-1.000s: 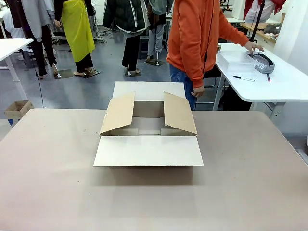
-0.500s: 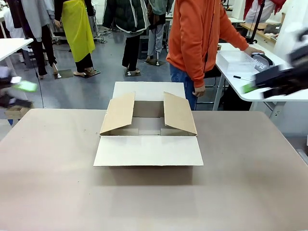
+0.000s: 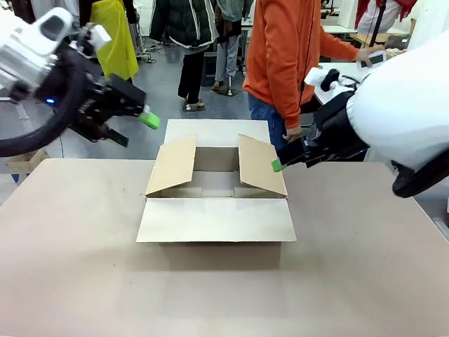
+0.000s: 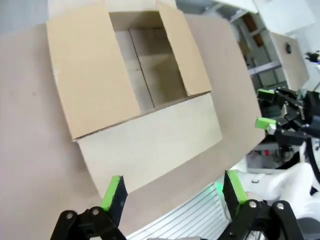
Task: Pack the gift set into the box.
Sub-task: Place both hands on the side flaps of the Package Box and spread them outward.
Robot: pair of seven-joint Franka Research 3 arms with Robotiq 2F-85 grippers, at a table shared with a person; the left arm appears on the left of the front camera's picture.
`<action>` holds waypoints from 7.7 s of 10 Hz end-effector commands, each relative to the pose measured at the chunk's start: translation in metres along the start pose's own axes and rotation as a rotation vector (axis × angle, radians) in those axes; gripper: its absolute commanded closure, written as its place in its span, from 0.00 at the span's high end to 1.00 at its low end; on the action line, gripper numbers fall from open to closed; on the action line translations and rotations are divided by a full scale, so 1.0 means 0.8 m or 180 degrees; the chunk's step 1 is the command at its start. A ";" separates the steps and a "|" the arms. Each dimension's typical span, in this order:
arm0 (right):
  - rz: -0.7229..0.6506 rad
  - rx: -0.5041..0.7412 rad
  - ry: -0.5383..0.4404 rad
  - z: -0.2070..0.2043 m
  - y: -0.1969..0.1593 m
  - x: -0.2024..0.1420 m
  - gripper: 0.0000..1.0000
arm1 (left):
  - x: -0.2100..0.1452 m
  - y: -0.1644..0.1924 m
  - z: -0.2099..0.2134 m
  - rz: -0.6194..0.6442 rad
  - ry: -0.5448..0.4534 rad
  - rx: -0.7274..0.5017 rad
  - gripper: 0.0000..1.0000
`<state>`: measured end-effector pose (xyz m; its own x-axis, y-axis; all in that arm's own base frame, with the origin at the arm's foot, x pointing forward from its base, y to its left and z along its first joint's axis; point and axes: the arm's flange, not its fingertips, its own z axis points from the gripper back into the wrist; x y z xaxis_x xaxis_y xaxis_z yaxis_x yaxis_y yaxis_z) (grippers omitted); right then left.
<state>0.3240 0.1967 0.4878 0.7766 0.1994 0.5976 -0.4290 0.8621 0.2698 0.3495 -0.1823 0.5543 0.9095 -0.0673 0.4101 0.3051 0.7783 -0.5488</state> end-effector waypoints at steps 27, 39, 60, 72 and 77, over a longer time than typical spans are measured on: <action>-0.0130 0.0029 -0.0121 -0.001 0.003 0.001 1.00 | 0.147 0.003 -0.314 0.0249 0.0039 0.3000 1.00; -0.0130 0.0029 -0.0121 -0.001 0.003 0.001 1.00 | 0.146 0.067 -0.180 0.0726 -0.0255 0.3018 1.00; 0.0131 -0.1612 0.1424 -0.110 0.147 0.194 1.00 | 0.125 0.171 -0.140 0.1374 -0.0158 0.2026 1.00; -0.0824 -0.2522 0.1788 -0.327 0.031 0.211 1.00 | 0.125 0.171 -0.140 0.1374 -0.0158 0.2026 1.00; -0.0778 -0.2648 0.1697 -0.301 0.025 0.208 1.00 | 0.125 0.171 -0.140 0.1374 -0.0158 0.2026 1.00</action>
<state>0.5702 0.3707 0.4013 0.9972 -0.0014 0.0749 0.0277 0.9359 -0.3511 0.5147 -0.1477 0.4385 0.8980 0.3281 0.2932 -0.2907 0.9426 -0.1644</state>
